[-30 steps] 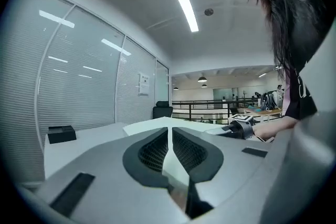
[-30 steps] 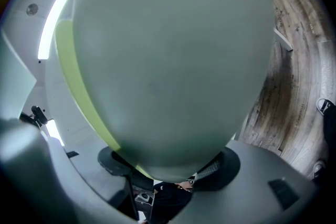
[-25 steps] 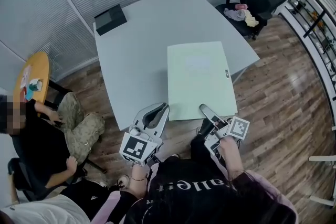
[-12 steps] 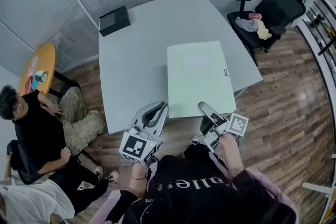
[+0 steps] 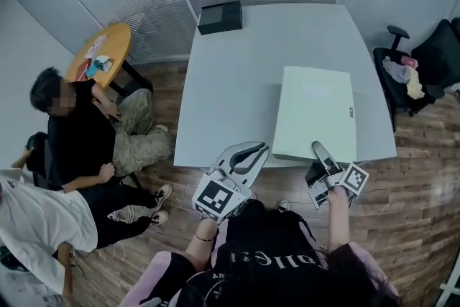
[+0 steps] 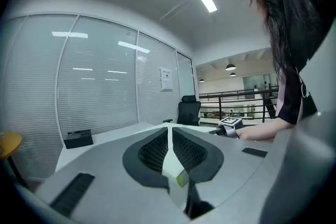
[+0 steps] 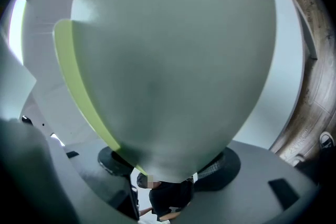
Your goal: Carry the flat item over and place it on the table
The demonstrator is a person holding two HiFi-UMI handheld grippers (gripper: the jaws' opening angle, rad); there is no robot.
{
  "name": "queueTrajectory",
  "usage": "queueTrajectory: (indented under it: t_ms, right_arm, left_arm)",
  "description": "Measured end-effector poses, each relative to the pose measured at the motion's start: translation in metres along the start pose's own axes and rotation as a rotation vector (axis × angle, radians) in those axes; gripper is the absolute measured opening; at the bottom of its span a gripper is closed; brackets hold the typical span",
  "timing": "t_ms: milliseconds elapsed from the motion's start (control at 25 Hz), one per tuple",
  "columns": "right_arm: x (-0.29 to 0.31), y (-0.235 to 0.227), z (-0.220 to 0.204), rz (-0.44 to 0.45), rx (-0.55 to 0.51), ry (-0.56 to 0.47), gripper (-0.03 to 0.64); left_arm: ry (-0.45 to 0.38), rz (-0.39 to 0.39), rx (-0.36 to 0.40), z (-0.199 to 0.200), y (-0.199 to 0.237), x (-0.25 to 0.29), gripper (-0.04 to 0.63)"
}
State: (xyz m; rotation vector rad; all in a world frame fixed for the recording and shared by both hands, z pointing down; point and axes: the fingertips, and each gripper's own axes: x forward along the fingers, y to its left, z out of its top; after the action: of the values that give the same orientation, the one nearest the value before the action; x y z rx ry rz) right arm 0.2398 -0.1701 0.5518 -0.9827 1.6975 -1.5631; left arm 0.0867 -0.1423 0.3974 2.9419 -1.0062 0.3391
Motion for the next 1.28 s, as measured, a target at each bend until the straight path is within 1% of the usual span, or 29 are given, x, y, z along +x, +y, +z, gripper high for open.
queueTrajectory:
  t_ms: [240,400,560,720,960,1120,1280]
  right_arm:
    - [0.037,-0.013,0.025,-0.04,-0.012,0.002,0.297]
    - [0.061,-0.019,0.041,-0.07,-0.014,0.006,0.296]
    - [0.089,-0.027,0.057,-0.101,-0.017,0.026,0.297]
    - [0.119,-0.038,0.068,-0.135,-0.018,0.048,0.298]
    - [0.172,-0.058,0.077,-0.155,0.025,0.082,0.298]
    - [0.2,-0.073,0.088,-0.204,0.037,0.094,0.298]
    - [0.227,-0.087,0.101,-0.188,0.098,0.062,0.301]
  left_arm:
    - [0.003,0.023,0.011,-0.002,0.025,-0.001,0.044]
    - [0.005,0.034,-0.005,-0.008,0.046,0.007,0.044]
    - [0.001,0.042,0.013,-0.004,0.069,0.015,0.044]
    - [-0.005,0.058,0.008,-0.003,0.09,0.017,0.044]
    - [-0.006,0.087,-0.01,-0.01,0.115,0.012,0.044]
    - [0.007,0.093,-0.011,-0.013,0.123,0.017,0.044]
    - [0.007,0.102,-0.019,-0.015,0.132,0.019,0.044]
